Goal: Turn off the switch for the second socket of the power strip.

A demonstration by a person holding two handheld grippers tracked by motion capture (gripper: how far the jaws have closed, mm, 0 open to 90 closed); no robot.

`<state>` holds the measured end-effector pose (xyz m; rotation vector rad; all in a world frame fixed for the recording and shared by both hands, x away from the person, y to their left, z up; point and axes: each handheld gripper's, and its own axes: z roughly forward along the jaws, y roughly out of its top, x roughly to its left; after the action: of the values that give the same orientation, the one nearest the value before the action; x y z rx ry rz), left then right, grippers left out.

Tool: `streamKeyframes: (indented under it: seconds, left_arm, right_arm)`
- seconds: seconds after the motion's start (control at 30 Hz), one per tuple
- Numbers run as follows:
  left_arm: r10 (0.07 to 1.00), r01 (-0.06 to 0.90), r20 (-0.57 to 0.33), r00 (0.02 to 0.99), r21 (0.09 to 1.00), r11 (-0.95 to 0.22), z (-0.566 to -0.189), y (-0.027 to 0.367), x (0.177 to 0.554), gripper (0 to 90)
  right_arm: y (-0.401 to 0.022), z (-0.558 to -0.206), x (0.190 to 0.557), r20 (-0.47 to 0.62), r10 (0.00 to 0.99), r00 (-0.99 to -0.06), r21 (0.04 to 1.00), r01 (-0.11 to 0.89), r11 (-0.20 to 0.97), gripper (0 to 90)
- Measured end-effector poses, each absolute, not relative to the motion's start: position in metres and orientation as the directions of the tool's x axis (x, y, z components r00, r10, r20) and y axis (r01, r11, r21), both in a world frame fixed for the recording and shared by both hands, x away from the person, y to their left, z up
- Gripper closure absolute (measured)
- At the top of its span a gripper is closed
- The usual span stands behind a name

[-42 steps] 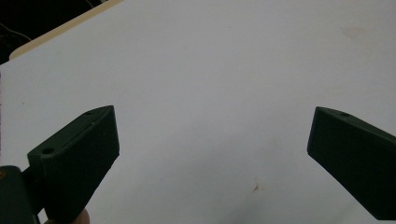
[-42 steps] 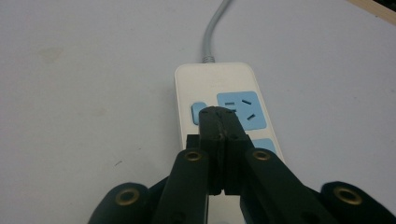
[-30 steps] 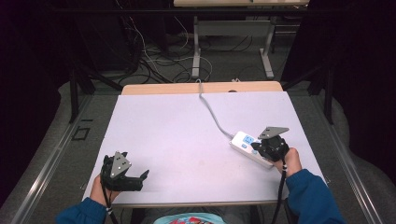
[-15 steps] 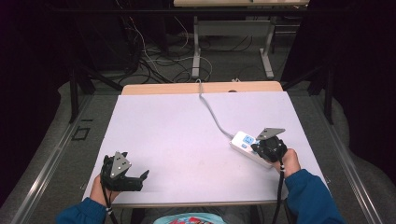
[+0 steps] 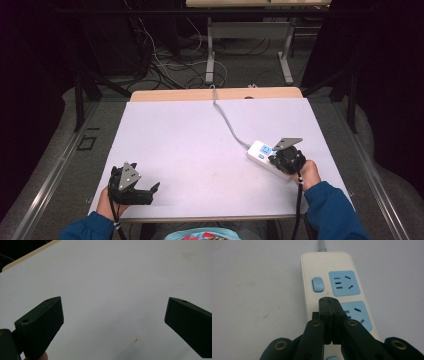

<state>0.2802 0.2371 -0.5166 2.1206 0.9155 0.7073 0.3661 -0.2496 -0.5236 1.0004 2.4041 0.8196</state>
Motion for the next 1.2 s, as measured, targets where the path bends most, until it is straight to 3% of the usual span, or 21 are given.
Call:
streamKeyframes:
  seconds: [0.4,1.2]
  left_arm:
    - [0.778,0.387,0.198,0.596,0.778,-0.495,-0.5167,0.2369,0.28,2.0]
    - [0.778,0.387,0.204,0.594,0.776,-0.499,-0.5154,0.2378,0.2796,2.3]
  right_arm:
    - [-0.248,-0.5213,0.3668,-0.174,0.717,-0.675,0.619,0.491,0.613,90.0]
    - [-0.2455,-0.5228,0.3653,-0.158,0.746,-0.647,0.627,0.518,0.582,90.0]
